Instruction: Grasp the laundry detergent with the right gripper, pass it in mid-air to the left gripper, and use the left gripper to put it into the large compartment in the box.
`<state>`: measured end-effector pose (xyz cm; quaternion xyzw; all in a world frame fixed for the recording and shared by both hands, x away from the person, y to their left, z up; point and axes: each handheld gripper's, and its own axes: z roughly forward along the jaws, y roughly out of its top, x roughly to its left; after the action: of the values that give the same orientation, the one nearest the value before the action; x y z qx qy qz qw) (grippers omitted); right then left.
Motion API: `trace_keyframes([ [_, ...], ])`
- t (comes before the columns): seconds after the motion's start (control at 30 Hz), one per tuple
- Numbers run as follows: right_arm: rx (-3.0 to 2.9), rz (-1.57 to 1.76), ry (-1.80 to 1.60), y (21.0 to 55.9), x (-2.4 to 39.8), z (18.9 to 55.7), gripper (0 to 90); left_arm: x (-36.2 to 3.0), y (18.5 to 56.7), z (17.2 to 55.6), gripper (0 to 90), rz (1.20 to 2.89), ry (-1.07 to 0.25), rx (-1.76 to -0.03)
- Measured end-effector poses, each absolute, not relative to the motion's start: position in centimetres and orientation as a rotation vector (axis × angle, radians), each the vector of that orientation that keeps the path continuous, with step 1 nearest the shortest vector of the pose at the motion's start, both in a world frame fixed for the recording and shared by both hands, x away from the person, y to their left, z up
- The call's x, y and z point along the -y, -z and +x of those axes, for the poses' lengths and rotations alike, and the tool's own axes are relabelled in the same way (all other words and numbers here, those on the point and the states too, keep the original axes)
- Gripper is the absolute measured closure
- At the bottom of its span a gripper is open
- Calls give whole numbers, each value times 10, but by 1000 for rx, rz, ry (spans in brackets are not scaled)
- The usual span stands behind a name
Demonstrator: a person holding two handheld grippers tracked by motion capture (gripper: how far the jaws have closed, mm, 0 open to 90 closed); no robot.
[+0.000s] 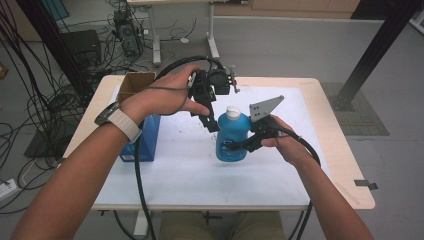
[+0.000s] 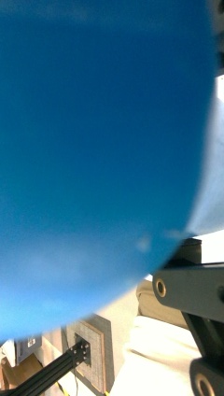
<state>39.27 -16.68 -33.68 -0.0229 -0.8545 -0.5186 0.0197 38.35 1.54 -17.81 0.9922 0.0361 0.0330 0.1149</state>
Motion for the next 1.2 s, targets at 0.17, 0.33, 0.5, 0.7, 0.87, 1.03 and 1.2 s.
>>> trace_keyframes([
  [0.17,2648,-64,1605,337,164,394,422,-11,179,384,50,2907,-82,-98],
  [0.33,2648,-49,1596,336,161,394,421,-5,180,385,49,2910,-74,-82],
  [0.5,2643,-45,1588,335,158,395,422,-1,181,386,48,2911,-72,-71],
  [0.7,2639,-37,1577,335,156,396,420,3,184,388,48,2906,-71,-63],
  [0.87,2636,-31,1577,334,155,396,420,5,185,389,49,2907,-68,-61],
  [1.03,2636,-28,1573,334,154,396,420,5,187,391,51,2911,-62,-65],
  [1.2,2636,-25,1573,334,153,397,420,6,187,392,54,2913,-54,-70],
])
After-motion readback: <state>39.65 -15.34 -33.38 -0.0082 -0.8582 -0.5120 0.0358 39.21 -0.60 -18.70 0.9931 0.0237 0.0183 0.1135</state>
